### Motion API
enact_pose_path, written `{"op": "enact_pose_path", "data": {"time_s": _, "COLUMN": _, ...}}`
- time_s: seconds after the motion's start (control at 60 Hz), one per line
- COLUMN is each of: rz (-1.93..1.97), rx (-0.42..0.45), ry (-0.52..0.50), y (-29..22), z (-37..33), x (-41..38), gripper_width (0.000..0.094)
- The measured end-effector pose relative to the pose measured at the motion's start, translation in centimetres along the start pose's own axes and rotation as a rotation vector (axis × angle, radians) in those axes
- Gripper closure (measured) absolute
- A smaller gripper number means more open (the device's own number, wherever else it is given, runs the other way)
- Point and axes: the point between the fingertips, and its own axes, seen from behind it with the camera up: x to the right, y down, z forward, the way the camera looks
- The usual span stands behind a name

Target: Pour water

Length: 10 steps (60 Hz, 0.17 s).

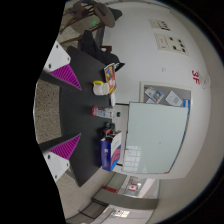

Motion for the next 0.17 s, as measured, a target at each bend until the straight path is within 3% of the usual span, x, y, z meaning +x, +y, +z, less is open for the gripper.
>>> {"op": "enact_pose_path", "data": {"time_s": 0.167, "rz": 0.013, "rx": -0.008, "ry": -0.008, "y": 0.07, "z": 0.23, "x": -0.19, "gripper_width": 0.0096}}
